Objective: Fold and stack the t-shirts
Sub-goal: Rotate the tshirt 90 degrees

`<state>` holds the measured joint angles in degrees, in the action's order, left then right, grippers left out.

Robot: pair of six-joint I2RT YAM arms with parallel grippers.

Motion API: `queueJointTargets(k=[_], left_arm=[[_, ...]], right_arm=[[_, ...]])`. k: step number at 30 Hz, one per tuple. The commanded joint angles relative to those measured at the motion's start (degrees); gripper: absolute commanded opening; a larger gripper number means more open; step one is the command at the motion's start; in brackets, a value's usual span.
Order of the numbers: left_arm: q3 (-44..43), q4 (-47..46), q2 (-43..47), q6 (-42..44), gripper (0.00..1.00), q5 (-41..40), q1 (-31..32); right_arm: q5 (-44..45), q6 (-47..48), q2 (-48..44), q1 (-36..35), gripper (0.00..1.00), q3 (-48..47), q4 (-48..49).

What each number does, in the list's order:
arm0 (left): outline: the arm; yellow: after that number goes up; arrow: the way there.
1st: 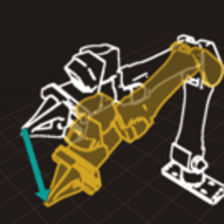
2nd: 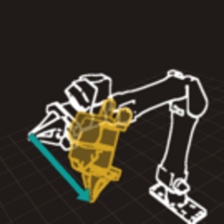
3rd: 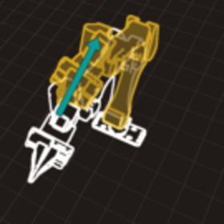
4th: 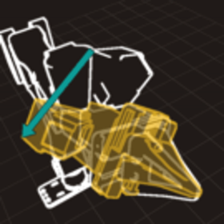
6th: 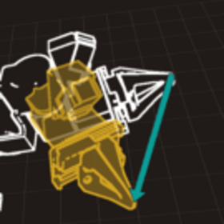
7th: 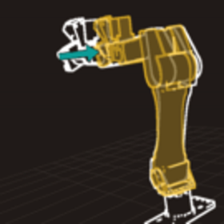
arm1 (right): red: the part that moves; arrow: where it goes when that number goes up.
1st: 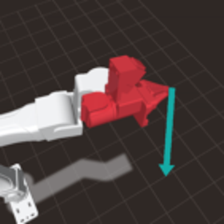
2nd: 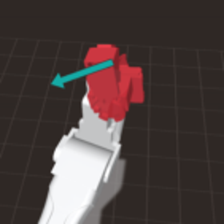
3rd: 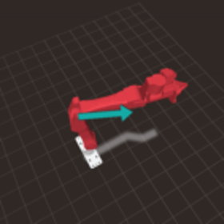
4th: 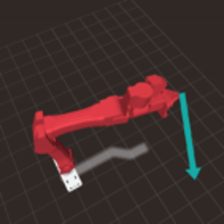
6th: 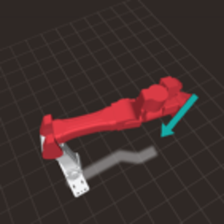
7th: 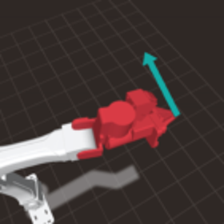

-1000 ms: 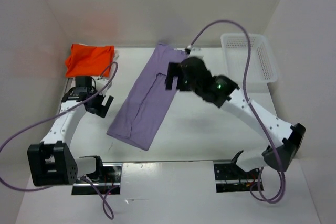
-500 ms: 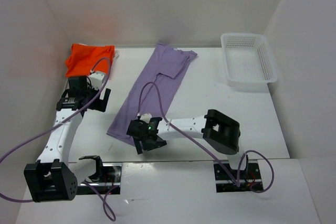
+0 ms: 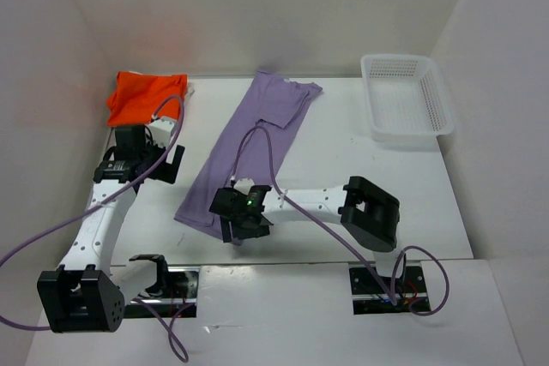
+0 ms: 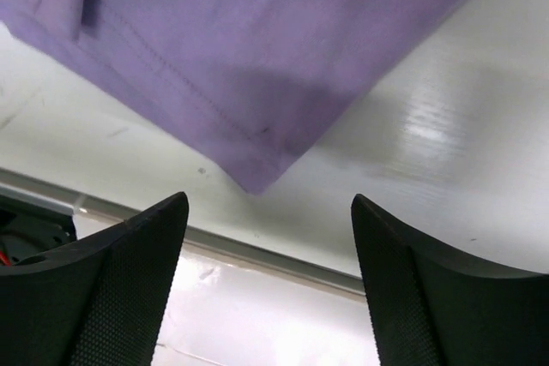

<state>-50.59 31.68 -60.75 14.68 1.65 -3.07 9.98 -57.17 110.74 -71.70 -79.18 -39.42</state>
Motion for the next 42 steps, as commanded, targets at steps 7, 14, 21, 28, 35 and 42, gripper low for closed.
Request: queueJointTargets(k=[7,14,21,28,35,42], left_arm=[[0.05,-1.54,1.43,-1.05,1.0,0.99,0.17],[0.58,-1.54,1.43,-1.05,1.0,0.37,0.17],[0.58,-2.06,1.95,-1.05,1.0,0.37,0.17],[0.05,-0.4,1.95,3.5,1.0,3.1,3.14],[-6.71,5.92,0.98,14.29,1.0,7.83,11.48],[-2.6,11.37,15.91,49.45,1.0,14.76,25.9]], right_arm=[[0.57,-0.23,3.07,3.23,0.77,-3.18,-1.36],[-3.39,3.03,7.39,3.23,0.59,-5.02,-2.5],[-8.04,1.63,3.28,6.39,0.03,5.51,1.44],[-7.44,-1.63,-12.62,14.74,0.0,20.71,1.38],[-9.79,-7.07,-24.67,15.8,0.0,32.67,-1.63],[-11.63,-10.51,-38.39,15.8,0.08,40.58,-3.3]])
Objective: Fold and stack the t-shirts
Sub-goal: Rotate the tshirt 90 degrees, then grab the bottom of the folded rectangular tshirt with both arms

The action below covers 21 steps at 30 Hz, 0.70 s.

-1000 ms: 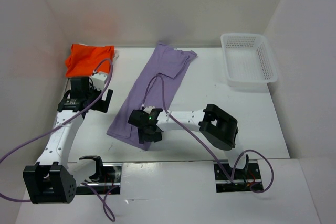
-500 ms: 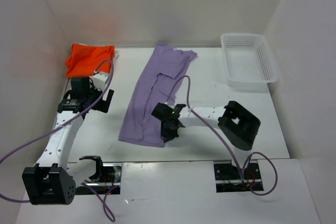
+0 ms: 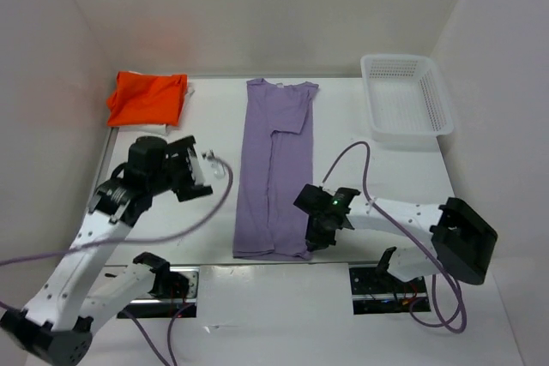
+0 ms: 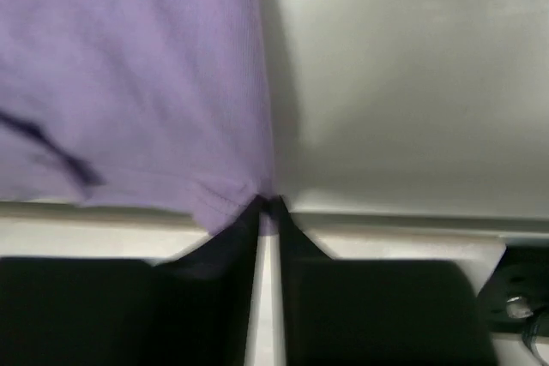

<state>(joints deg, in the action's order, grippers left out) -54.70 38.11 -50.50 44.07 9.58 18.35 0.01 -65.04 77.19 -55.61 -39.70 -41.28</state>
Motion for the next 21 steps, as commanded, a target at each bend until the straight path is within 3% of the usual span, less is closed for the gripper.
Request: queueJointTargets(k=[1,3,4,9,12,18,21], left_arm=[[2.31,6.52,8.2,23.91,1.0,8.59,6.42],[7.11,8.03,11.2,36.04,1.0,11.93,11.52],[8.98,8.04,13.3,43.48,1.0,11.95,14.49],[12.15,15.57,12.1,59.79,1.0,16.94,22.07],[17.85,14.55,12.62,67.0,0.96,16.26,27.87],[22.96,7.89,5.69,67.81,0.91,17.75,38.15],[24.11,2.6,0.68,67.81,0.91,17.75,39.21]], right_arm=[[-2.2,-2.64,-5.64,-0.28,0.25,1.12,-0.65],[-2.21,-2.64,-6.35,-0.28,0.62,0.34,-0.12],[-2.21,-2.64,-6.87,-0.28,0.68,0.33,-0.12],[-1.59,-2.64,-8.11,-0.28,0.72,-1.08,-0.12],[-1.07,-3.17,-9.33,-0.28,0.72,-0.55,0.49],[-3.09,-3.7,-9.95,-0.28,0.72,3.05,3.92],[-4.32,-3.7,-9.95,-0.28,0.72,3.58,4.54]])
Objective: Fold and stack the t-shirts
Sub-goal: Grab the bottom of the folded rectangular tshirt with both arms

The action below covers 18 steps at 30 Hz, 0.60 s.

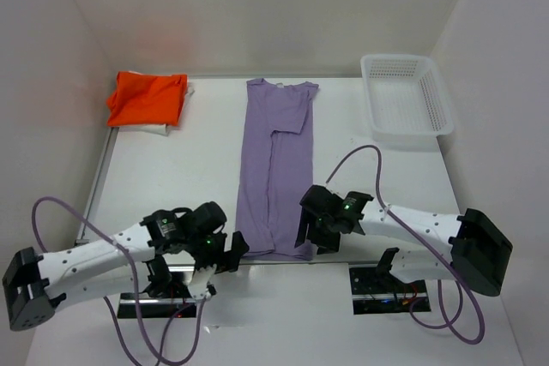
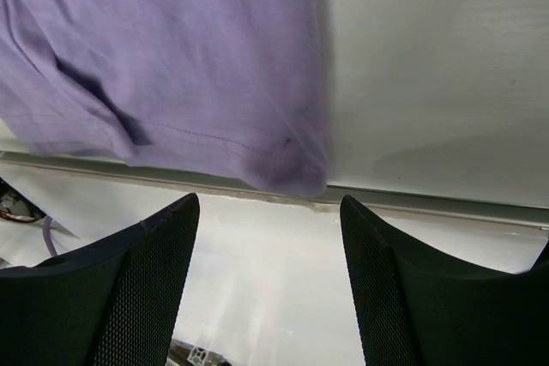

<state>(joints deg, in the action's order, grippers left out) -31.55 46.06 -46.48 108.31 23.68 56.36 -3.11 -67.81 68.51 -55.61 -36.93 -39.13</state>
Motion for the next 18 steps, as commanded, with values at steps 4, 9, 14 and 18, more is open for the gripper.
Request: queueJointTargets(k=[4,9,14,18], left_arm=[[0.88,-7.66,-13.25,3.57,0.77,0.84,2.96],[0.35,-8.97,-17.76,2.87,0.7,-1.7,2.97],[1.4,-11.68,-20.4,-1.42,0.67,-2.06,3.5],[-1.66,-13.98,-28.66,-7.75,0.63,-3.91,3.5]], right_arm=[[-1.19,-0.92,-1.8,-0.28,0.72,1.85,1.7],[-1.19,-1.44,-3.64,-0.28,0.72,3.08,1.08],[-2.33,-1.97,-4.7,-0.28,0.72,4.14,1.08],[-2.33,-1.97,-4.7,-0.28,0.72,4.67,1.08]])
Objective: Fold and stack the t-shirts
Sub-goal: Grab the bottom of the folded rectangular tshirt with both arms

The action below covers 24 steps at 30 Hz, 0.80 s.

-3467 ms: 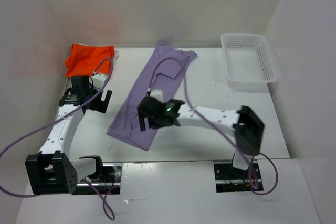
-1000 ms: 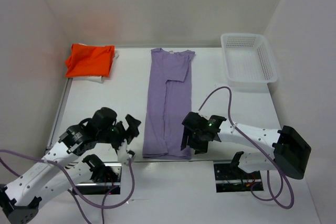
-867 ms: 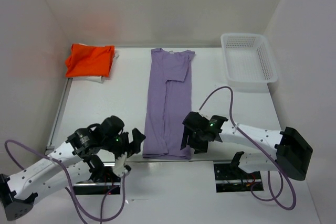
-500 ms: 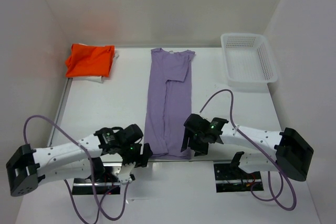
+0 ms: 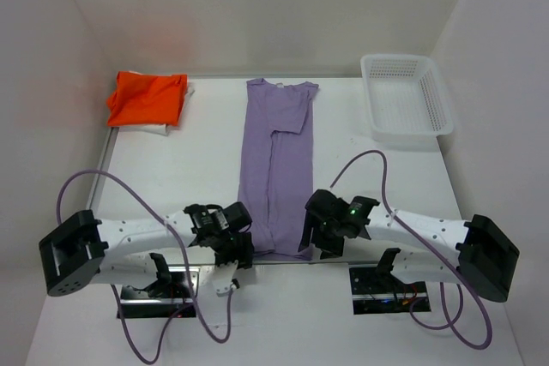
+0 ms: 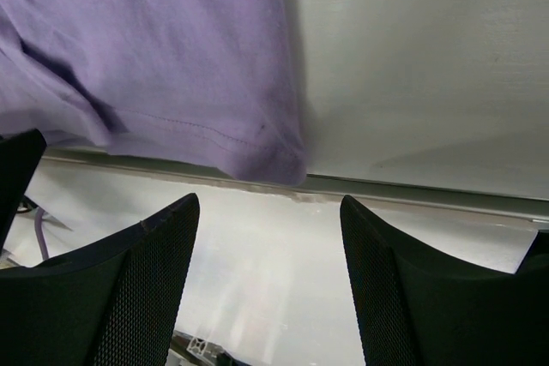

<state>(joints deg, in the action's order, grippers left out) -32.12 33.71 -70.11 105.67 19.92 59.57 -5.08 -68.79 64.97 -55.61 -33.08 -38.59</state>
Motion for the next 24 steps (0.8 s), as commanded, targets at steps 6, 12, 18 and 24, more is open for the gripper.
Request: queueJointTargets(k=[6,12,18,24], left_arm=[[0.38,-3.65,-5.13,-7.05,0.13,1.96,0.28],[1.09,-4.36,-3.9,-8.37,0.09,3.89,0.28],[1.09,-4.89,-1.44,-9.87,0.09,3.9,0.28],[-0.66,-7.34,-0.03,-20.28,0.07,4.42,0.28]], right_arm=[[-0.98,-0.46,0.68,-0.28,0.72,1.35,2.46],[-0.99,1.73,8.93,-0.28,0.72,-0.93,5.54],[1.04,5.25,17.38,0.42,0.61,-6.46,6.77],[-0.37,5.78,17.48,0.95,0.0,-6.56,6.77]])
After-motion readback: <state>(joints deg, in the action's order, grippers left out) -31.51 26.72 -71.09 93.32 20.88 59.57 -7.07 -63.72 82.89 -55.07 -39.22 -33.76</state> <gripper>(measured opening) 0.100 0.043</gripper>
